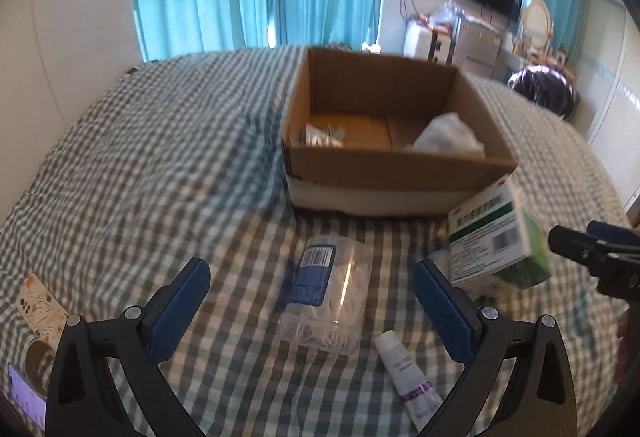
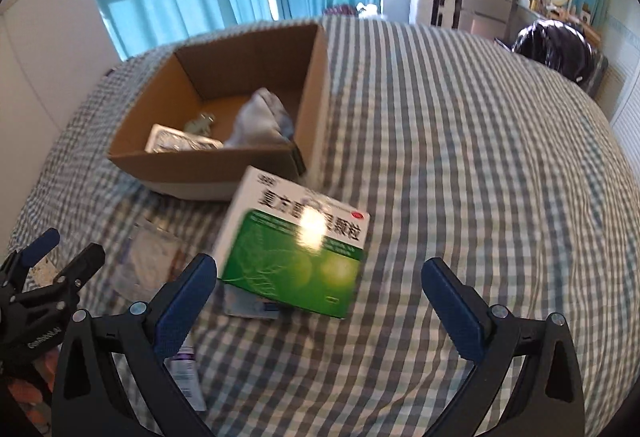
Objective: Organize objects
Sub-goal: 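Move both tools toward the medicine box and cotton-swab jar, then grasp the green medicine box with right tool while left tool grasps swab jar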
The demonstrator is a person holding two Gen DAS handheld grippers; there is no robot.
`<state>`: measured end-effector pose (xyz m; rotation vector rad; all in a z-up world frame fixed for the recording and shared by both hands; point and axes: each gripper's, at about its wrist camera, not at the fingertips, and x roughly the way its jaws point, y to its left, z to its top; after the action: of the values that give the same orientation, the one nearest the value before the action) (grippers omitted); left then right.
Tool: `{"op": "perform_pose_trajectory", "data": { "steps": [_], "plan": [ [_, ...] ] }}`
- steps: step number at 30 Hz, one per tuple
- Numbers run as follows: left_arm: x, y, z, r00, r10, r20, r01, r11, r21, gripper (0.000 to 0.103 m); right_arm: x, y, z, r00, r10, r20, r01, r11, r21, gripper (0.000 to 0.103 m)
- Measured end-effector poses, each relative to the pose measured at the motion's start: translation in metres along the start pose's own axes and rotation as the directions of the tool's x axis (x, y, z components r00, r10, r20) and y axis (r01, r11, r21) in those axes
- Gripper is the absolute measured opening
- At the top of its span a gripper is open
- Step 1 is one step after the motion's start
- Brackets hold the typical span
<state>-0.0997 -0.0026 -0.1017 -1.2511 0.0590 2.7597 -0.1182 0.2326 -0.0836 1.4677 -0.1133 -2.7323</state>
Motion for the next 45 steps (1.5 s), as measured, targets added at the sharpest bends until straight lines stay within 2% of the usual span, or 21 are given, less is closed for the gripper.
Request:
{"op": "perform_pose_trajectory", "data": {
  "steps": [8, 13, 15, 17, 19, 27, 30, 32, 34, 35, 37, 39, 41, 42, 43, 45],
  "plan": [
    [0.039, -0.007, -0.014, 0.997, 0.006, -0.076, -0.003, 0.999, 0.036, 0.103, 0.026, -0.001, -0.001, 0.995, 0.086, -0.053, -0.083, 0.995, 0.054, 0.103],
    [0.061, -0.012, -0.023, 0.991, -0.015, -0.135, 0.023, 0.998, 0.06, 0.103, 0.029, 0.002, -0.001, 0.988, 0.131, -0.083, -0.124, 0.988, 0.088, 0.103],
    [0.067, -0.013, -0.027, 0.99, 0.002, -0.142, 0.007, 0.998, 0.063, 0.098, 0.028, 0.005, -0.001, 0.986, 0.142, -0.089, -0.135, 0.987, 0.085, 0.103],
    [0.072, -0.011, -0.032, 0.987, -0.008, -0.16, 0.016, 0.999, 0.052, 0.082, 0.025, 0.007, -0.001, 0.985, 0.151, -0.088, -0.144, 0.986, 0.084, 0.103],
    [0.074, -0.009, -0.036, 0.985, -0.023, -0.17, 0.031, 0.999, 0.042, 0.071, 0.024, 0.013, 0.0, 0.986, 0.142, -0.088, -0.137, 0.988, 0.064, 0.103],
    [0.062, -0.016, -0.045, 0.984, -0.018, -0.175, 0.035, 0.995, 0.094, 0.067, 0.032, 0.021, -0.002, 0.994, 0.045, -0.096, -0.045, 0.999, 0.008, 0.102],
    [0.059, -0.015, -0.047, 0.983, -0.027, -0.181, 0.042, 0.996, 0.081, 0.067, 0.031, 0.025, -0.006, 0.996, 0.0, -0.089, -0.003, 1.0, -0.028, 0.093],
    [0.054, -0.013, -0.048, 0.982, -0.034, -0.184, 0.048, 0.996, 0.073, 0.067, 0.03, 0.026, -0.006, 0.997, 0.002, -0.081, -0.004, 0.999, -0.033, 0.088],
    [0.048, -0.013, -0.049, 0.982, -0.028, -0.187, 0.042, 0.997, 0.071, 0.066, 0.026, 0.029, -0.007, 0.998, -0.004, -0.07, 0.002, 0.999, -0.037, 0.074],
    [0.043, -0.013, -0.05, 0.982, -0.028, -0.188, 0.041, 0.997, 0.071, 0.066, 0.023, 0.032, -0.007, 0.998, -0.012, -0.063, 0.009, 0.999, -0.048, 0.07],
    [0.035, -0.013, -0.051, 0.982, -0.031, -0.187, 0.045, 0.997, 0.067, 0.066, 0.013, 0.042, -0.009, 0.998, -0.049, -0.032, 0.045, 0.993, -0.106, 0.057],
    [0.027, -0.01, -0.05, 0.983, -0.028, -0.183, 0.04, 0.997, 0.063, 0.065, 0.008, 0.051, -0.011, 0.997, -0.079, -0.011, 0.076, 0.985, -0.156, 0.054],
    [0.017, -0.008, -0.048, 0.984, -0.027, -0.175, 0.036, 0.998, 0.052, 0.065, 0.007, 0.052, -0.012, 0.997, -0.071, -0.017, 0.068, 0.989, -0.134, 0.054],
    [0.012, -0.007, -0.048, 0.985, -0.027, -0.171, 0.036, 0.998, 0.046, 0.065, 0.009, 0.051, -0.012, 0.997, -0.065, -0.03, 0.061, 0.991, -0.119, 0.059],
    [0.007, -0.006, -0.048, 0.986, -0.027, -0.165, 0.034, 0.999, 0.04, 0.065, 0.012, 0.048, -0.013, 0.997, -0.067, -0.046, 0.063, 0.994, -0.09, 0.069],
    [0.001, -0.004, -0.048, 0.987, -0.024, -0.159, 0.03, 0.999, 0.033, 0.065, 0.016, 0.041, -0.014, 0.994, -0.086, -0.061, 0.084, 0.995, -0.048, 0.082]
  ]
}}
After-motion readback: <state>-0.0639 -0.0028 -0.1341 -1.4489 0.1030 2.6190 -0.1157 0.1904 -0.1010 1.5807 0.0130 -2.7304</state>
